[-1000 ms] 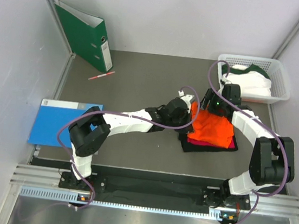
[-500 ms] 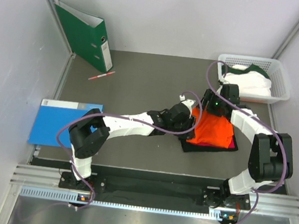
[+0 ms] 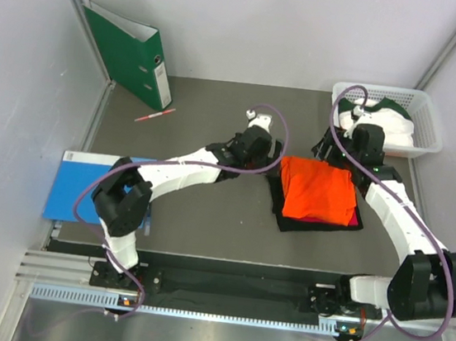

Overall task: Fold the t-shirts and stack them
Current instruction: Put the neatly folded tshirt into the corner of the board with the right arm

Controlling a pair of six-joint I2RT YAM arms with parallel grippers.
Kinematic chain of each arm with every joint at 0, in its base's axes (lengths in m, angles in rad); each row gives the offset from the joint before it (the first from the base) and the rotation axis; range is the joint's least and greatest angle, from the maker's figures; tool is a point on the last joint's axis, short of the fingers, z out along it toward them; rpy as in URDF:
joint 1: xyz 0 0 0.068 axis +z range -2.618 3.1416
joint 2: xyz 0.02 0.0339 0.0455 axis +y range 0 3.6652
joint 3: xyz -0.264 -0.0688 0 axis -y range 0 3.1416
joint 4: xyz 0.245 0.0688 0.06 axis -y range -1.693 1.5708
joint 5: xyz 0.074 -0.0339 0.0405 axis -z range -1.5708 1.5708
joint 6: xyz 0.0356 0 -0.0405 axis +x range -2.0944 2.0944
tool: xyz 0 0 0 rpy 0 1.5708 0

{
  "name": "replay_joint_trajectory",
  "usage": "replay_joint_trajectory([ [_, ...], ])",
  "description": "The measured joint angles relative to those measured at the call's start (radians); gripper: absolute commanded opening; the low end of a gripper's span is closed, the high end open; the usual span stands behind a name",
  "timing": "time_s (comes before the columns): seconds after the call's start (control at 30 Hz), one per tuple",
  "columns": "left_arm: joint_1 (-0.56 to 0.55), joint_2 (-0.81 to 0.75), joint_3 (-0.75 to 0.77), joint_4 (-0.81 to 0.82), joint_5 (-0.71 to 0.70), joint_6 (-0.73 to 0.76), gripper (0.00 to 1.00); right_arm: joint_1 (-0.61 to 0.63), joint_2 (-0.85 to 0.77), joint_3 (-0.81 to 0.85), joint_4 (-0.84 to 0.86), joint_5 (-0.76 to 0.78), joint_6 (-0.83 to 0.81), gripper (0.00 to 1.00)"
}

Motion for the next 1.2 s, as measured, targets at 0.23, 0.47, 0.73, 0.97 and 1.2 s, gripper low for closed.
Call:
replay_joint_trajectory([
  [0.23,0.058,0.175,0.14,0.075,0.159,0.005,0.86,0.0,-0.016,-0.053,-0.016,0.054,0.001,0.67],
  [0.47,0.057,0.221,0.145,0.124,0.296,-0.016,0.61,-0.001,-0.012,-0.143,-0.064,0.171,0.016,0.67],
  [0.73,0.057,0.237,0.16,0.178,0.36,-0.039,0.0,-0.013,0.093,-0.149,-0.042,0.25,0.045,0.68],
  [0.97,0.057,0.313,0.16,0.172,0.371,-0.038,0.0,-0.014,0.183,-0.125,-0.023,0.259,0.052,0.7],
  [1.2,0.059,0.301,0.156,0.15,0.343,-0.014,0.0,-0.016,0.089,-0.164,-0.021,0.21,0.029,0.7],
])
